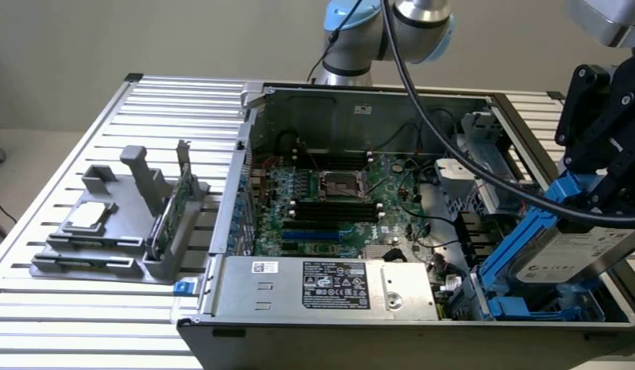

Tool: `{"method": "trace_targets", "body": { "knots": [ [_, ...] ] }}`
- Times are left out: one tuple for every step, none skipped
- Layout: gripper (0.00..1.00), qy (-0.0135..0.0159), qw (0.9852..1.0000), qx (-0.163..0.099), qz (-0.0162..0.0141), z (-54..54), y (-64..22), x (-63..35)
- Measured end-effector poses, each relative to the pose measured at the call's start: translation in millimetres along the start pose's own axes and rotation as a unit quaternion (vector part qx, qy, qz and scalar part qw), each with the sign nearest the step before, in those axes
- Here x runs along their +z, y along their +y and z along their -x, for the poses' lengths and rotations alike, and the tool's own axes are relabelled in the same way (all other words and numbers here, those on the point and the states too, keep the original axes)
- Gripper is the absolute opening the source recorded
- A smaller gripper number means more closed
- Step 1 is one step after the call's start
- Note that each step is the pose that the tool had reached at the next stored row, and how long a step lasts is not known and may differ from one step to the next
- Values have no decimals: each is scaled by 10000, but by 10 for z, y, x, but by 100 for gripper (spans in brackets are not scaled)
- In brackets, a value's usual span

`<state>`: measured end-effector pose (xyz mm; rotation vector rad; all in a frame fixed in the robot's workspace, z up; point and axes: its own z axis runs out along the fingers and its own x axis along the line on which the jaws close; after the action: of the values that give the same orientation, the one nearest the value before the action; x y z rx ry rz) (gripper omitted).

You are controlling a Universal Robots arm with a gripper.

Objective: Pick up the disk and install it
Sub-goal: 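Insert the disk into the insertion slot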

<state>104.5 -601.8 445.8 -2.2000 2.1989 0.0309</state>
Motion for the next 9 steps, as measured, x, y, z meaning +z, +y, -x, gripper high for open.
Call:
{"method": "trace_targets", "body": {
  "knots": [
    [33,-12,10000,-1,0,-2,0,6],
    [33,-23,10000,-3,0,-4,0,9],
    [33,-32,10000,-4,0,-7,0,13],
    [33,-40,10000,-6,0,-10,0,14],
    [33,-48,10000,-8,0,-14,0,15],
    [33,-54,10000,-9,0,-18,0,16],
    [33,-59,10000,-11,0,-23,0,16],
    [33,-62,10000,-13,1,-27,0,15],
    [33,-65,10000,-15,0,-31,0,15]
  ]
}}
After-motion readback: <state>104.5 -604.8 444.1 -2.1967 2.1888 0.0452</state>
